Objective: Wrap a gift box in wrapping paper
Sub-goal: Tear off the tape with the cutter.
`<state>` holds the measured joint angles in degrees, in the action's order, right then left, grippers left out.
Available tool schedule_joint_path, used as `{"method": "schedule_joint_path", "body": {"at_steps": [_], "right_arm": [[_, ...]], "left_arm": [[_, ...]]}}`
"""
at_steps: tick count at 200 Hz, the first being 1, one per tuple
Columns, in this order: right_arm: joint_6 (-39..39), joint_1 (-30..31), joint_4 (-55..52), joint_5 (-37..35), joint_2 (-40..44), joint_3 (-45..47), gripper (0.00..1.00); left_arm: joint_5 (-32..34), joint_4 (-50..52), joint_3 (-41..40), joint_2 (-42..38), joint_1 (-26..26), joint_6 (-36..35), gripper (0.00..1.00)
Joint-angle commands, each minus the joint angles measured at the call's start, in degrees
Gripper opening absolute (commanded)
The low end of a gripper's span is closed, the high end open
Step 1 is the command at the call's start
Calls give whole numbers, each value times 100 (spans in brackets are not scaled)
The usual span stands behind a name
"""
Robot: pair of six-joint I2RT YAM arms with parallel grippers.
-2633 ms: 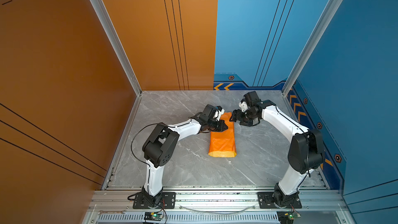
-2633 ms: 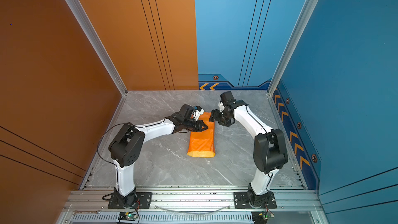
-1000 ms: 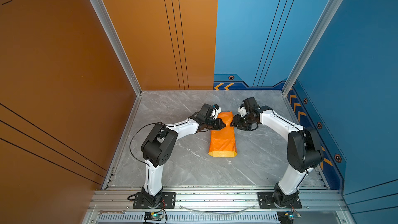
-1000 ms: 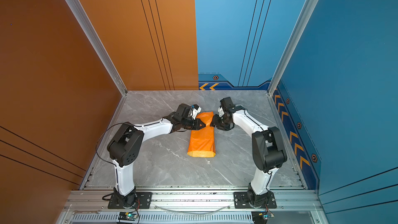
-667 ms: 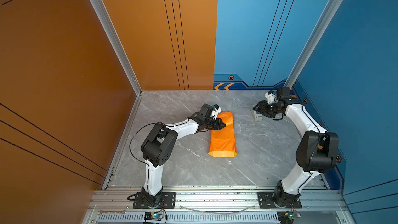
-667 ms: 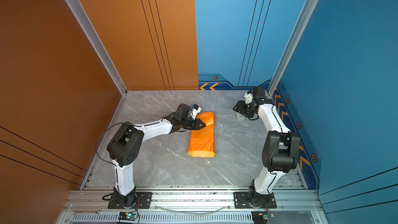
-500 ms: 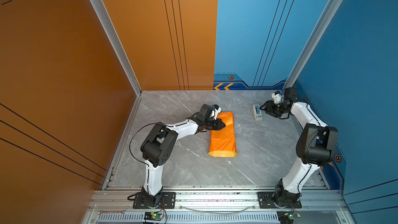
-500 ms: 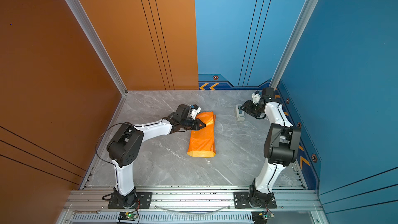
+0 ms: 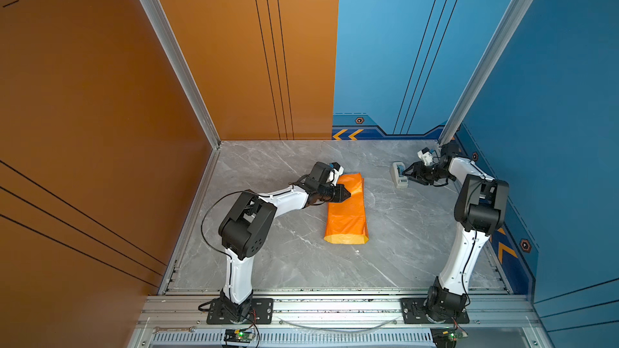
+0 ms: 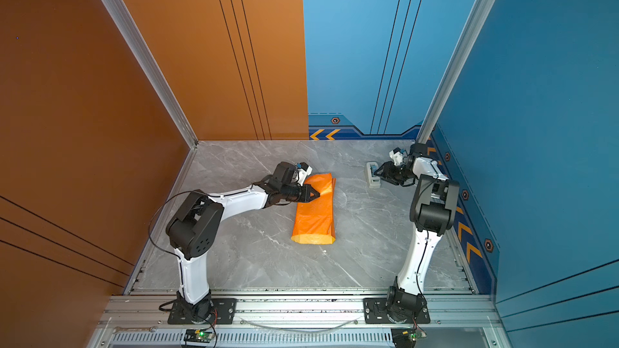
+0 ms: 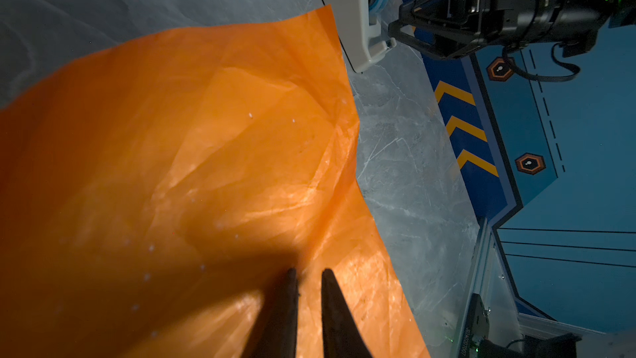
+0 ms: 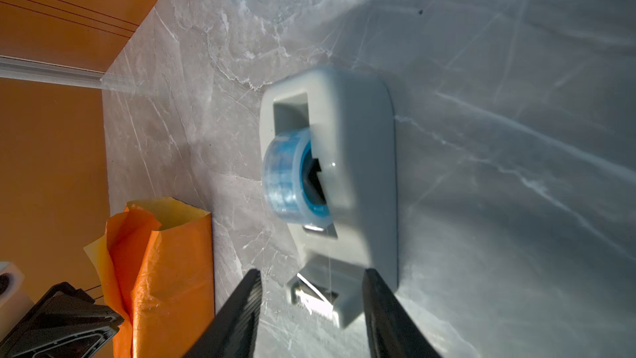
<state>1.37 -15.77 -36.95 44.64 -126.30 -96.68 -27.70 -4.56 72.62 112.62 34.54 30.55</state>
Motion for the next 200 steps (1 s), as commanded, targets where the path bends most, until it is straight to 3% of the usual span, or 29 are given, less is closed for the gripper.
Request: {"method": "schedule_joint_path", "body": {"at_steps": [1,95,113,140,200], "right_arm": [[-189,-38,-124,380,-195,-291,51],[-305,2,-321,1016,-563,-518,36],[-347,3,-419,918,-589,-507,37],[-321,4,-523,436,-598,-544,49],[-647,122,-1372,-153,-883,-1272,50]], "left_arm": [[419,948,-169,251,17,47,17],[473,996,-125,265,8,31,17],[468,992,-118,277,8,23,17],[443,985,-119,287,4,21,17],[452,979,-118,306,-9,7,17]]}}
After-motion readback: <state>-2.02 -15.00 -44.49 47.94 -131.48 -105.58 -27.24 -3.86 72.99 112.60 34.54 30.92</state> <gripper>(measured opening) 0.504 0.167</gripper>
